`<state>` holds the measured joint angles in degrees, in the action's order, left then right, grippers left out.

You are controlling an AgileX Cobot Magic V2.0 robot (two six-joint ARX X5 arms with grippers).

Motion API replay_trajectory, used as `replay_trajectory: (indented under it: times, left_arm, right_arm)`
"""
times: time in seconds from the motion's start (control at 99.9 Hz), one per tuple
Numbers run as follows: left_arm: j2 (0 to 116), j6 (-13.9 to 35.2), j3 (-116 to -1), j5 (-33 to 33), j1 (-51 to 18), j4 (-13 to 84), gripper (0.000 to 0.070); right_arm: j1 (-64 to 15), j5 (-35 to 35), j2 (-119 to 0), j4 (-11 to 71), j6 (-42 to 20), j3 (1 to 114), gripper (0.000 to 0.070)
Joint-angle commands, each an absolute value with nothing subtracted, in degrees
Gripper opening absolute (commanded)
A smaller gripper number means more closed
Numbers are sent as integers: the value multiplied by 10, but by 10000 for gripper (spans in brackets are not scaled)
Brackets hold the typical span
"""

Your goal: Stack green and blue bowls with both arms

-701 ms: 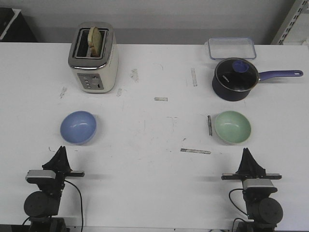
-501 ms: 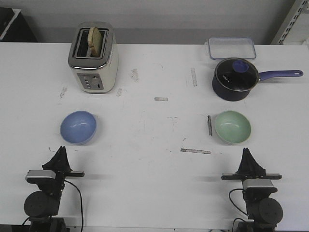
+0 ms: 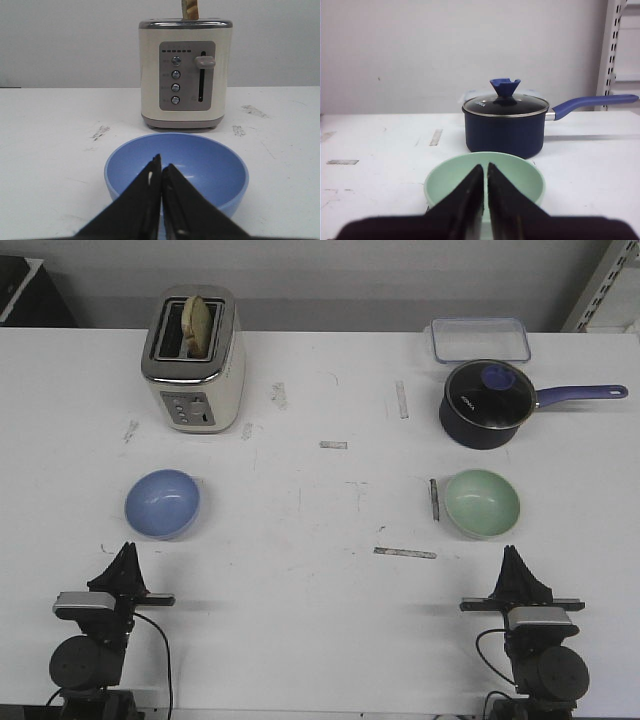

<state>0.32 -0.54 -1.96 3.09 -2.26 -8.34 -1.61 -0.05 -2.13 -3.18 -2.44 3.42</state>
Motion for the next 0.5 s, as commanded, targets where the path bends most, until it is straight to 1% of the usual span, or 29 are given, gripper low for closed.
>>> replay_trajectory:
  times: [0.0, 0.2, 0.34, 0.491]
  left_arm:
    - [2, -8, -7, 32, -23, -91, 2]
    - [2, -8, -7, 32, -23, -91, 2]
    - [2, -8, -7, 32, -23, -91, 2]
    - [2, -8, -7, 32, -23, -91, 2]
  right_arm:
    - [-17, -2, -38, -32, -32, 56, 7]
    - [-17, -2, -119, -31, -31, 104, 7]
    - [-17, -19, -194, -28, -31, 141, 7]
    - [-17, -22, -279, -27, -31, 188, 7]
